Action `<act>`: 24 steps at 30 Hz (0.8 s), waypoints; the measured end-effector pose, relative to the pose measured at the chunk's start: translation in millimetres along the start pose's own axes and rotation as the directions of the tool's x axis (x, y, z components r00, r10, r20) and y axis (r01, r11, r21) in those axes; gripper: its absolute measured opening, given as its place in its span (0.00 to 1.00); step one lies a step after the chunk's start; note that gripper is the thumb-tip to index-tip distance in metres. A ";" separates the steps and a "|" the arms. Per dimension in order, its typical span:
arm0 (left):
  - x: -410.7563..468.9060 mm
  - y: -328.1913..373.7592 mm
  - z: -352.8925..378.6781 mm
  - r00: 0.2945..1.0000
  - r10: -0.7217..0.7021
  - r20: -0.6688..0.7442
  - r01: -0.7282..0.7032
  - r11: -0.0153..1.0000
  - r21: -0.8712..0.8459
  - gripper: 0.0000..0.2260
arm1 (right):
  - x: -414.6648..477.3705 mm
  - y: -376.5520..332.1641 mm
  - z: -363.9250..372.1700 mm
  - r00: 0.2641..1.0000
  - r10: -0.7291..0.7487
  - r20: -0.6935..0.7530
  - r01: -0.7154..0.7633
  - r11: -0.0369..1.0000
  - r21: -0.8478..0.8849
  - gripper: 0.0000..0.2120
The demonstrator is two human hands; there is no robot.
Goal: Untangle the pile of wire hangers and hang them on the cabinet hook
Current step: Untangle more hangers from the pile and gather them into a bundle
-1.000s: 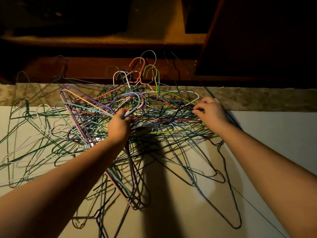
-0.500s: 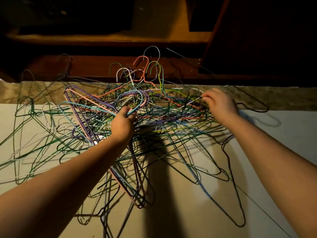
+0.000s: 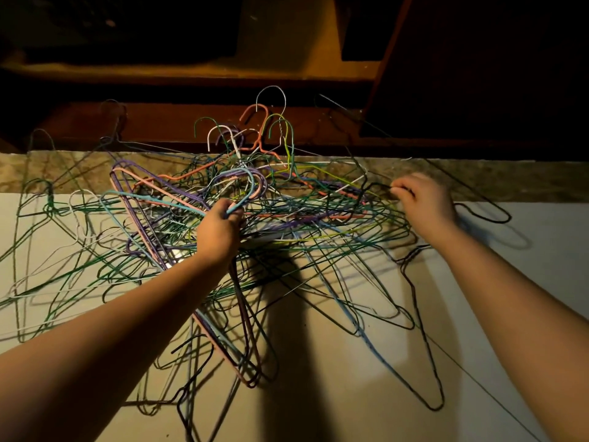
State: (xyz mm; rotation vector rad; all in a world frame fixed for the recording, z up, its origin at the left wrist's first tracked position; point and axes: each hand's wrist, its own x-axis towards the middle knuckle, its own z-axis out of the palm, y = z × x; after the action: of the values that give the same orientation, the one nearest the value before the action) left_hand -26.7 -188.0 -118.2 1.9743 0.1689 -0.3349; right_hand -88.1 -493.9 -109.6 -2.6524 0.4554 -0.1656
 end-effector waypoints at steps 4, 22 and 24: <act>0.3 -1.5 -3.2 1.000 -0.008 -0.006 0.008 1.000 -0.010 0.10 | -16.3 -3.3 -7.1 0.999 -0.002 -0.041 0.001 1.000 -0.010 0.09; -14.8 -6.1 -14.8 1.000 0.008 0.003 -0.008 1.000 0.010 0.05 | -109.3 -33.8 -60.8 0.978 0.056 -0.203 -0.077 0.992 -0.098 0.08; -17.2 -7.3 -13.2 1.000 0.020 0.006 -0.020 0.999 0.041 0.05 | -120.8 -36.4 -63.7 0.973 0.089 -0.213 -0.113 0.988 -0.105 0.08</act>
State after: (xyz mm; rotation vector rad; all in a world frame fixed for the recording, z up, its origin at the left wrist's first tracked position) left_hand -43.0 -172.3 -114.1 2.0146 0.1398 -0.3332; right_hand -202.9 -447.4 -41.6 -2.7295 0.6857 -0.3985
